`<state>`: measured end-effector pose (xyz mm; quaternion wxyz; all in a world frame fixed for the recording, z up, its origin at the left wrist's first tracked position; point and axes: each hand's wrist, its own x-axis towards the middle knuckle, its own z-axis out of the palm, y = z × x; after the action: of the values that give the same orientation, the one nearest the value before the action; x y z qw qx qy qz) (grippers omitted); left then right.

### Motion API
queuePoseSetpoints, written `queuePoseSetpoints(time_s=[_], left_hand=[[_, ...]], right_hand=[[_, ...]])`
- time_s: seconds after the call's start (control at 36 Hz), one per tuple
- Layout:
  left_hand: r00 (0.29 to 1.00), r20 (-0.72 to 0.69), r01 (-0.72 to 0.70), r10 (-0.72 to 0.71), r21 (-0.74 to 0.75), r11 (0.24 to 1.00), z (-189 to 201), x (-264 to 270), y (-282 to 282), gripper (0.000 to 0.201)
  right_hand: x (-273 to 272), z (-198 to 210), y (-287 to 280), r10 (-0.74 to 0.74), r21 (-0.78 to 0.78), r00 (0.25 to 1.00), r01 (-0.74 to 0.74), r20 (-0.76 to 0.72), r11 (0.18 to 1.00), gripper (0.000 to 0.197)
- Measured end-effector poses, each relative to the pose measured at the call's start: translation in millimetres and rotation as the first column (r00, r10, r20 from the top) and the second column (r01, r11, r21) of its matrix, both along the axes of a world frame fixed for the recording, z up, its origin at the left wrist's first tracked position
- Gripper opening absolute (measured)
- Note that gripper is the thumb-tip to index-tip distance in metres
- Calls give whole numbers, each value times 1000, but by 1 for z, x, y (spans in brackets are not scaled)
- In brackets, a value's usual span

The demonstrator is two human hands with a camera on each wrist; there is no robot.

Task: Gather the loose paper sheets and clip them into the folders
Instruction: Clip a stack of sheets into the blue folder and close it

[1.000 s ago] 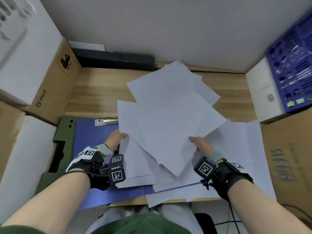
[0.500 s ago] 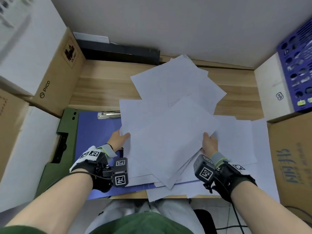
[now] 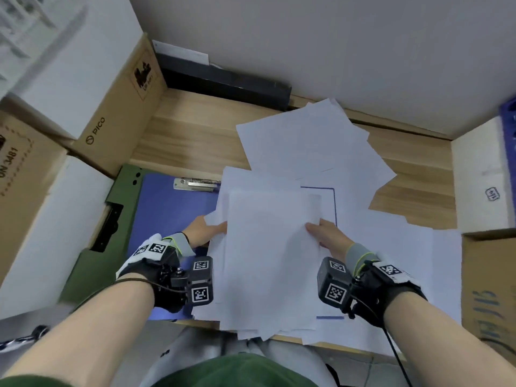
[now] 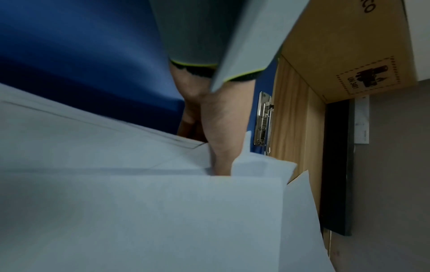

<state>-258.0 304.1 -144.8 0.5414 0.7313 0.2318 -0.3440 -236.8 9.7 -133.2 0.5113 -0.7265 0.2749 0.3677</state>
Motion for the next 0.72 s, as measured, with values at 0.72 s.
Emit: queuePoseSetpoints(time_s=[0.72], left_hand=[[985, -7, -172, 172, -121, 978, -11, -5, -6, 41]], right_hand=[[-6, -23, -2, -79, -27, 993, 77, -89, 997, 23]])
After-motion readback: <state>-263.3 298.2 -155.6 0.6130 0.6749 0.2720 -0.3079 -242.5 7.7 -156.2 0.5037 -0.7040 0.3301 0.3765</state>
